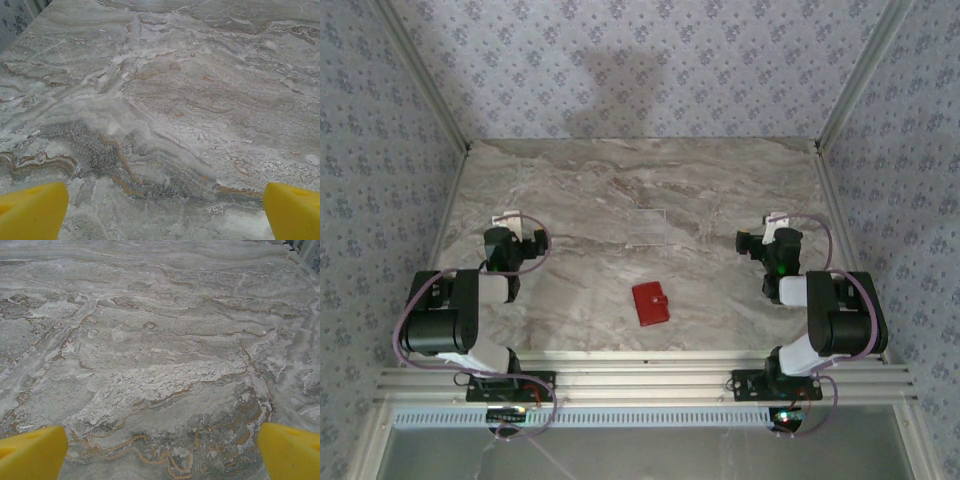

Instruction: Take the credit cards out of the card holder

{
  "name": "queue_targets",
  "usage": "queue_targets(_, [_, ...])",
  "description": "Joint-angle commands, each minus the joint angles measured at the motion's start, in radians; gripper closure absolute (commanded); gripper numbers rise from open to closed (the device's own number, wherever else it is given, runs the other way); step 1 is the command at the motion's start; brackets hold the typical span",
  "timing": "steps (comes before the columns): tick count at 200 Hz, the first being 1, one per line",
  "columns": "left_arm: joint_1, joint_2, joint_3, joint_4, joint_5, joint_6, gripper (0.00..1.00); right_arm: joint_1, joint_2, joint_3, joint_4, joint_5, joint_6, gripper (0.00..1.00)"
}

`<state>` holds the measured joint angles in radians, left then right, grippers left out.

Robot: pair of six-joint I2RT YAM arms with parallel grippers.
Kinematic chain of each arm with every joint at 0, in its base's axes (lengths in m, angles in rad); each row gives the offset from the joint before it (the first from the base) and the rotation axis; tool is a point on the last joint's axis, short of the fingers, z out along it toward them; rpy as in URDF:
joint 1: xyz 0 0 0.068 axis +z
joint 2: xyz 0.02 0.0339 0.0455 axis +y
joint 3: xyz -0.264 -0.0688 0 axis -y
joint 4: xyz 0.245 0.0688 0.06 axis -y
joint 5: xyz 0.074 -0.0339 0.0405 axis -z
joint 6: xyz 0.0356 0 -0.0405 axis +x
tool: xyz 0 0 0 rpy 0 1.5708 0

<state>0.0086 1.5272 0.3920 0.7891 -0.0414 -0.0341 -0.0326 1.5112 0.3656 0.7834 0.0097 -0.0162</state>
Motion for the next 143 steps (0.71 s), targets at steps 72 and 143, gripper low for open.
queue_targets(72, [-0.007, -0.106, 0.036, -0.092, -0.077, 0.002, 0.00, 0.000, -0.100, 0.098, -0.184, 0.016, -0.006, 0.00])
queue_targets(143, [-0.259, -0.255, 0.313, -0.800, -0.362, -0.168, 0.01, 0.066, -0.216, 0.411, -0.881, -0.019, 0.116, 0.00])
